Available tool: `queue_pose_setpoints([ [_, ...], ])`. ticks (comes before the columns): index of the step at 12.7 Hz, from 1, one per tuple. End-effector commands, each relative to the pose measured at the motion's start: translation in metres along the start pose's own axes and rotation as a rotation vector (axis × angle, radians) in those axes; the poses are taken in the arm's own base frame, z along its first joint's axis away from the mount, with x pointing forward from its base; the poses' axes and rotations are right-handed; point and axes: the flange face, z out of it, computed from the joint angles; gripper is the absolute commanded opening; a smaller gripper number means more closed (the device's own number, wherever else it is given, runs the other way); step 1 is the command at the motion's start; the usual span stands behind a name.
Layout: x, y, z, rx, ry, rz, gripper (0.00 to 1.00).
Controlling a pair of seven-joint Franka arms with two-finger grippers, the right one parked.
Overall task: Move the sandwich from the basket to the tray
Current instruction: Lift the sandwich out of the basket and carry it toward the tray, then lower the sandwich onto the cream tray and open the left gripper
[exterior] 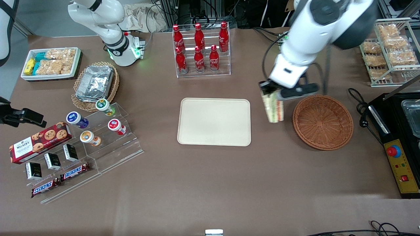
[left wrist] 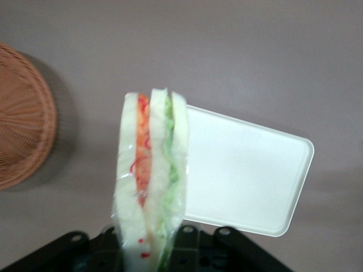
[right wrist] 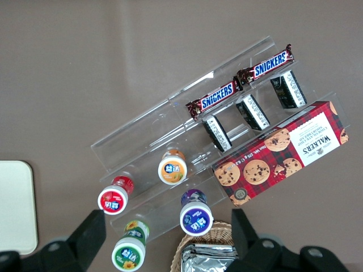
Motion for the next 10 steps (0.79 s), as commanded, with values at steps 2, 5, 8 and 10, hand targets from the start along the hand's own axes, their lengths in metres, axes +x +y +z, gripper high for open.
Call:
queue_pose_setpoints([
  [2,-0.045,0.008,0.113,-0.034,0.008,0.076,0.0],
  [5,-0.051,0.01,0.19,0.029,-0.027,0.193,0.0],
  [8,-0.064,0.018,0.243,0.049,-0.039,0.252,0.0],
  [10,-0.073,0.021,0.27,0.068,-0.011,0.26,0.0],
])
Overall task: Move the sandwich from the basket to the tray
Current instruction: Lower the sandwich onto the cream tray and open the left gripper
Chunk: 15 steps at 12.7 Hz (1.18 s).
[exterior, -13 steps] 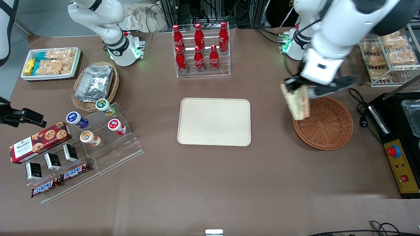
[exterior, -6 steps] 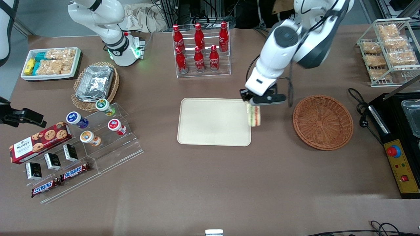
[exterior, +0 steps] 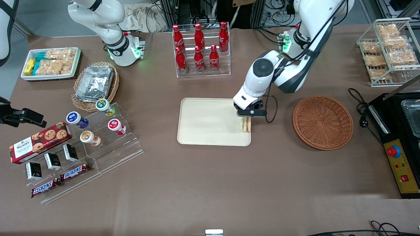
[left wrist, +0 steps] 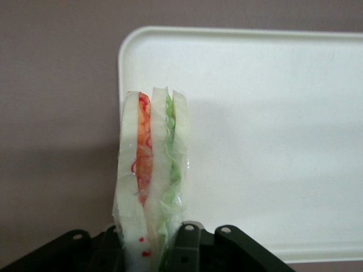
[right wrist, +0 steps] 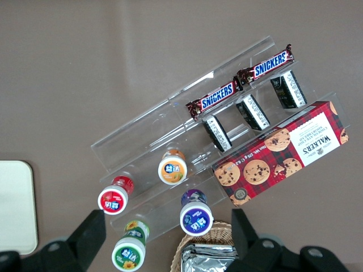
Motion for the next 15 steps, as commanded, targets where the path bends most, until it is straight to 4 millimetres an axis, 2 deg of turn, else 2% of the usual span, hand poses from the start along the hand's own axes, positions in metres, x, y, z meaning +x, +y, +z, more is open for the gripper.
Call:
queue_pose_setpoints([
  [1,-0.004,0.015,0.029,0.024,0.043,0.002,0.0],
  [3,-0.007,0.019,0.05,0.059,0.07,0.004,0.0],
  [4,-0.009,0.019,0.054,0.072,0.083,0.005,0.12],
  [5,-0.01,0.02,0.057,0.078,0.09,0.009,0.74],
  [6,-0.01,0.02,0.057,0.081,0.094,0.012,1.0],
  [8,-0.007,0.019,0.053,0.078,0.103,-0.003,1.0],
  [12,0.011,0.023,0.03,0.064,0.14,-0.045,1.0],
  [14,0.027,0.02,-0.001,0.044,0.185,-0.117,1.0],
  [15,0.036,0.021,-0.025,0.022,0.195,-0.175,1.0],
])
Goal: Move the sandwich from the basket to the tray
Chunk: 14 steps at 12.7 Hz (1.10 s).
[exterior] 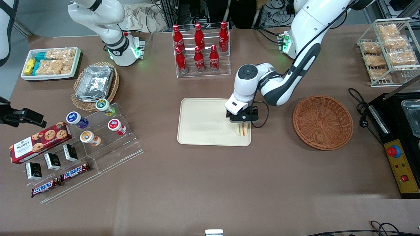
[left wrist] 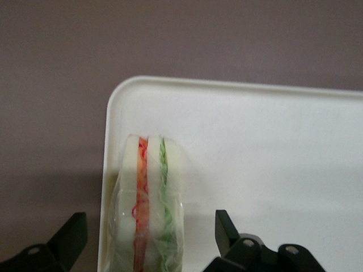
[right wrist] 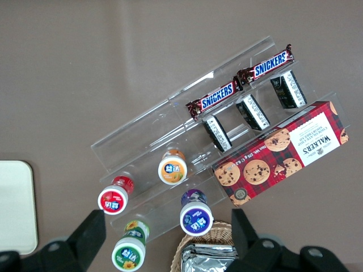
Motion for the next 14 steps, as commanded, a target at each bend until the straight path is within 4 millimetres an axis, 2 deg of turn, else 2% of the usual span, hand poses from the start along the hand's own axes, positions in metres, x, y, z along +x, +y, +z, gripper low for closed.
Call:
queue_pose_setpoints([
  [1,0.034,0.001,-0.068,-0.008,0.041,-0.151,1.0],
  [3,0.07,0.003,-0.135,0.011,-0.011,-0.292,1.0],
  [4,0.093,-0.004,-0.173,0.024,-0.047,-0.364,1.0],
  [6,0.128,-0.026,-0.242,0.079,-0.091,-0.441,1.0],
  [7,0.142,-0.044,-0.267,0.092,-0.093,-0.48,1.0],
  [9,0.145,-0.065,-0.305,0.097,-0.059,-0.501,1.0],
  [11,0.15,-0.108,-0.328,0.139,-0.068,-0.428,1.0],
  [12,0.152,-0.139,-0.35,0.127,-0.086,-0.393,1.0],
  [13,0.147,-0.161,-0.364,0.103,-0.102,-0.334,1.0],
  [14,0.146,-0.192,-0.374,0.098,-0.098,-0.296,1.0],
])
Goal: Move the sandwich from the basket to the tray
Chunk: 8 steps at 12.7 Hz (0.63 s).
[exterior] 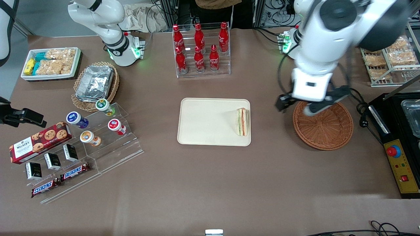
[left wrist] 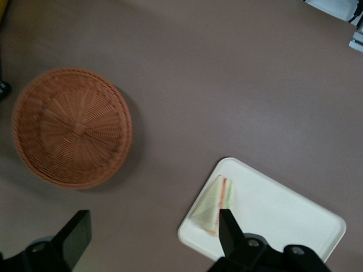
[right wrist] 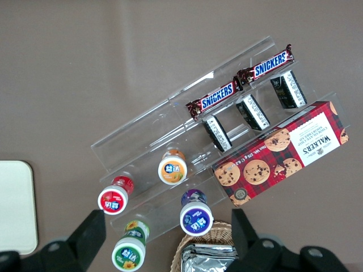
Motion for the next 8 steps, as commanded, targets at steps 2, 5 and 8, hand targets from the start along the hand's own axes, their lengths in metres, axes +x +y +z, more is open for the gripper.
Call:
queue_pose_setpoints([
  [2,0.015,-0.115,-0.03,-0.06,-0.02,0.191,1.0],
  [5,0.029,-0.172,-0.029,-0.064,-0.043,0.357,1.0],
  [8,0.046,-0.192,-0.034,-0.068,-0.039,0.32,1.0],
])
